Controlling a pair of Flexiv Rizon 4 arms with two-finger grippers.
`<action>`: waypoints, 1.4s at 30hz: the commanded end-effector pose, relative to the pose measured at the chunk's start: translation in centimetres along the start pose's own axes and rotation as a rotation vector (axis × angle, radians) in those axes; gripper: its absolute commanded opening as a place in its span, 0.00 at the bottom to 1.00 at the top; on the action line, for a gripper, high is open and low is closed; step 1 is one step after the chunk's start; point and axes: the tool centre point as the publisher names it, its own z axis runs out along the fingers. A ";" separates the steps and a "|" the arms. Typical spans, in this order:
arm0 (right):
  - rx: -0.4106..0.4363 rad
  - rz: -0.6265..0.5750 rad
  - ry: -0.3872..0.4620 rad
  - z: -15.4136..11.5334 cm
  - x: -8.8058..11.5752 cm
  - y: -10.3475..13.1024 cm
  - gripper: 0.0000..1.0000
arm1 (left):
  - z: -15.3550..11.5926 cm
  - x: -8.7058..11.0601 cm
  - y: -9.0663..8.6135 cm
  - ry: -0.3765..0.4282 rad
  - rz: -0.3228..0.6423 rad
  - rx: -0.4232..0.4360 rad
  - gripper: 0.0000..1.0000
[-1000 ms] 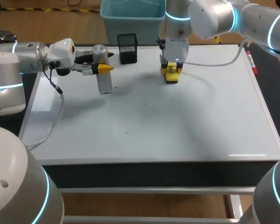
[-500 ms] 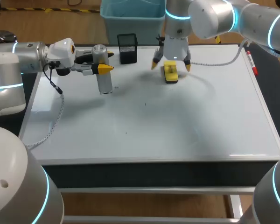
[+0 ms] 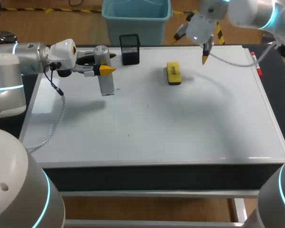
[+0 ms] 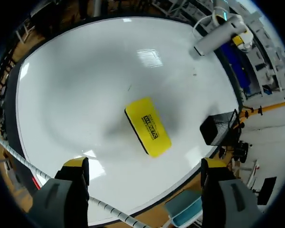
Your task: Pick up the inspection probe, press it on each red-marked spot on the whiteboard one by one, put down the probe, pick up the eraser, and wipe off all the red marks.
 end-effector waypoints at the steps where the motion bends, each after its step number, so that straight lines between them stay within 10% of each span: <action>1: -0.011 0.181 0.010 -1.5 0.0 -0.6 1.00 | 0.1 0.0 -0.1 -0.001 0.000 -0.002 0.00; 18: -0.241 0.544 -0.137 -4.5 1.5 -3.4 1.00 | 0.1 0.0 -0.1 -0.001 0.000 -0.002 0.00; 42: -0.275 0.524 -0.204 -5.6 2.3 -3.6 1.00 | 0.1 0.0 -0.1 -0.001 0.000 -0.002 0.00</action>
